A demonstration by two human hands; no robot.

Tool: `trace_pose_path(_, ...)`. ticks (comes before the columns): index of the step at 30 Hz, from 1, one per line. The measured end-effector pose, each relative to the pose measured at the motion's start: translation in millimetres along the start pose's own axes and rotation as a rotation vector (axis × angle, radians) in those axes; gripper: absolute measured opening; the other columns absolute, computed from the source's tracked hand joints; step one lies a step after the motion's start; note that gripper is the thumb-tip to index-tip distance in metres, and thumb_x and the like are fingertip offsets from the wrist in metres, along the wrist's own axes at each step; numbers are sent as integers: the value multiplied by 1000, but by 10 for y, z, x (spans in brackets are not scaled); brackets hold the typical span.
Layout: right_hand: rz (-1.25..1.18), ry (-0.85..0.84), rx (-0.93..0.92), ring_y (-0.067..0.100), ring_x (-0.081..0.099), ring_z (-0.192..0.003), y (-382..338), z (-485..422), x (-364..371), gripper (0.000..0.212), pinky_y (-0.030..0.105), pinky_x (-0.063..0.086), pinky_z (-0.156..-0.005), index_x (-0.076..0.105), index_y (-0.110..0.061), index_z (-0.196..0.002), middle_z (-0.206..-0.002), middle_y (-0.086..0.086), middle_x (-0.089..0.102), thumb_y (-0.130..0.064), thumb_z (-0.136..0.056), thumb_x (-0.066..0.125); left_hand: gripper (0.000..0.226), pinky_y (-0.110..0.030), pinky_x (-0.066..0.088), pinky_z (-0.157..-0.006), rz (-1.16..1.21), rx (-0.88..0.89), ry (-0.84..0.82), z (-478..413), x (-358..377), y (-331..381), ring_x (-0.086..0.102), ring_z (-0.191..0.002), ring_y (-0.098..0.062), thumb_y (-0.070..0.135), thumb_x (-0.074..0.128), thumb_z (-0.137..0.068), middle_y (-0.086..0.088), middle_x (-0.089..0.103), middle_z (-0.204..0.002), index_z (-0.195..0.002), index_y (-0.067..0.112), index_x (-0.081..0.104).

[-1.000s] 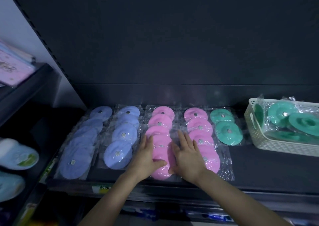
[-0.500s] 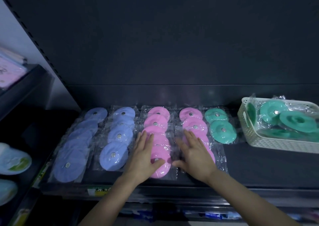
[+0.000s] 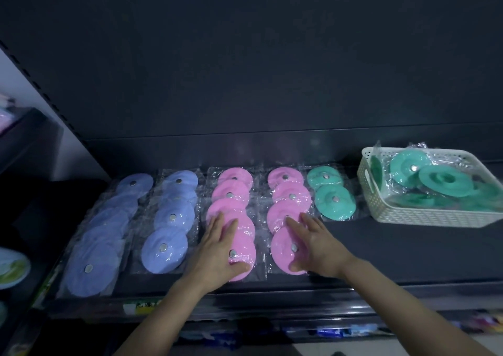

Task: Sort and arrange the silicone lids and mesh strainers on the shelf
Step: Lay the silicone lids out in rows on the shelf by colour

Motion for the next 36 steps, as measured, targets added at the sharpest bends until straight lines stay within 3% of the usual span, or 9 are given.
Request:
trace_pose_path(3,-28,9,28,26,-10,-147,18,-5,-18,111,42,3,-120,-1,-35,-151,-160,6,-8,-46,-72,76,101,-40,9,-120,-4,-17,3,3,4,8,-26,-141,-16,60,58,-81,1,-33,-153,-151,27,-8)
trace_pose_path(7,140,97,3,26,-17,-145,-11,119,-58,111,41,-4,-120,-12,-30,-150,-159,4,-17,-60,-76,65,104,-32,-1,-117,3,-14,28,9,11,7,-26,-141,-17,66,54,-78,0,-30,-154,-152,23,-6)
trace_pose_path(9,191,59,-41,25,-16,-146,-63,170,-12,102,41,-3,-119,-7,-31,-151,-159,1,-15,-60,-80,61,109,-30,-2,-115,-5,-13,31,25,8,10,-27,-140,-15,77,43,-69,1,-31,-153,-152,24,-5)
trace_pose_path(15,101,113,-72,27,0,-147,-82,19,-71,84,47,12,-119,14,-32,-149,-160,5,5,-69,-82,49,103,-31,-9,-115,-48,38,60,-8,-121,261,-31,-135,-11,79,32,-75,-3,-22,-157,-152,20,-4)
trace_pose_path(21,81,45,-48,31,7,-146,-40,-49,-86,84,48,18,-118,17,-27,-146,-158,10,11,-57,-81,61,95,-29,-7,-115,-24,114,-7,-131,-107,600,-25,-139,-12,62,50,-86,-1,-20,-157,-151,21,-5)
trace_pose_path(26,30,109,-52,30,11,-146,-75,41,-256,86,41,19,-118,14,-22,-150,-158,11,12,-51,-84,61,91,-34,9,-120,67,187,16,-218,-144,835,-13,-145,-12,60,52,-85,3,-12,-159,-152,23,3)
trace_pose_path(29,-103,228,-31,31,30,-139,27,186,-479,72,32,29,-110,29,-16,-147,-152,14,26,-32,-87,65,81,-30,14,-118,149,230,57,-289,-248,1007,1,-147,-11,53,56,-87,6,1,-160,-151,26,15)
trace_pose_path(32,-135,330,12,31,37,-136,243,316,-741,48,33,36,-106,49,-10,-133,-144,16,40,-22,-88,60,72,-31,21,-117,207,269,91,-390,-362,1247,27,-140,-12,47,58,-87,6,17,-157,-148,24,27)
trace_pose_path(36,-95,468,67,28,51,-123,583,503,-1105,37,29,38,-101,59,-7,-125,-137,13,51,-20,-89,60,65,-22,21,-112,205,323,162,-534,-431,1638,29,-136,-10,44,57,-89,5,33,-150,-145,18,35)
Point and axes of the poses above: each hand's wrist, its own z-axis away from the middle knuckle, its own x-axis out of the palm, y = z × x, the point moved 6 cm from there along -z, towards the middle knuckle
